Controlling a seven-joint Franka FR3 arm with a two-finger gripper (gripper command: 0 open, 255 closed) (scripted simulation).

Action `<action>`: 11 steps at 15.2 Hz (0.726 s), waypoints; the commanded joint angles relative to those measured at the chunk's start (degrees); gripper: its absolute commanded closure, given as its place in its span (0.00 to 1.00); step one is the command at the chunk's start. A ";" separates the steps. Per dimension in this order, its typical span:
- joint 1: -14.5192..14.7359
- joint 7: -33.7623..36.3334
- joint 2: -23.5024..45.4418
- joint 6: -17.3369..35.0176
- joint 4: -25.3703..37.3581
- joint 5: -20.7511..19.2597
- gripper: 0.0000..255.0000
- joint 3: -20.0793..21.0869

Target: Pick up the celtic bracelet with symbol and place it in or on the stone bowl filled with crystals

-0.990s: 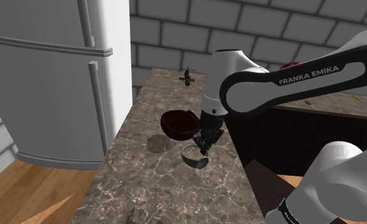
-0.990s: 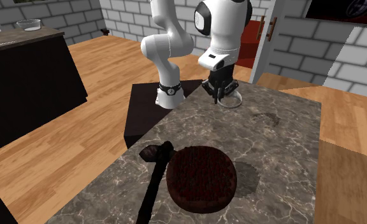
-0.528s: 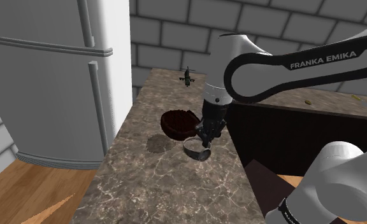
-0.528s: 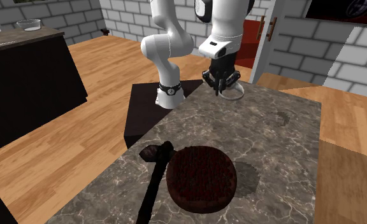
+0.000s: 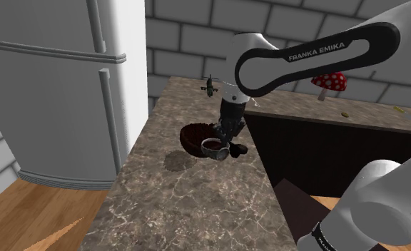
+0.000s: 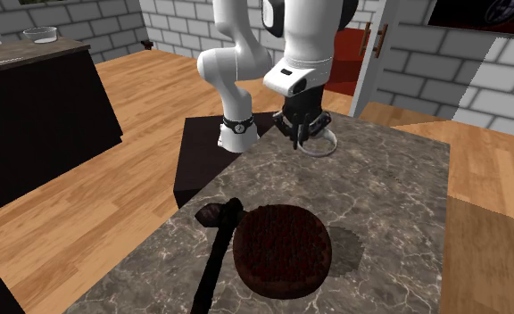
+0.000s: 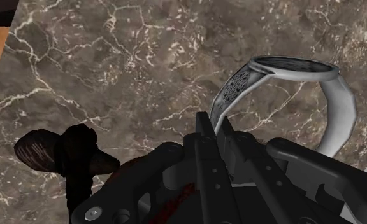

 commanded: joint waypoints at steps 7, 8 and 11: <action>-4.32 -5.52 14.37 -0.22 14.05 -4.37 1.00 -4.00; -4.74 -6.13 16.18 -0.45 16.05 -4.76 1.00 -4.42; -5.89 -7.89 21.69 -1.45 22.43 -5.76 1.00 -5.56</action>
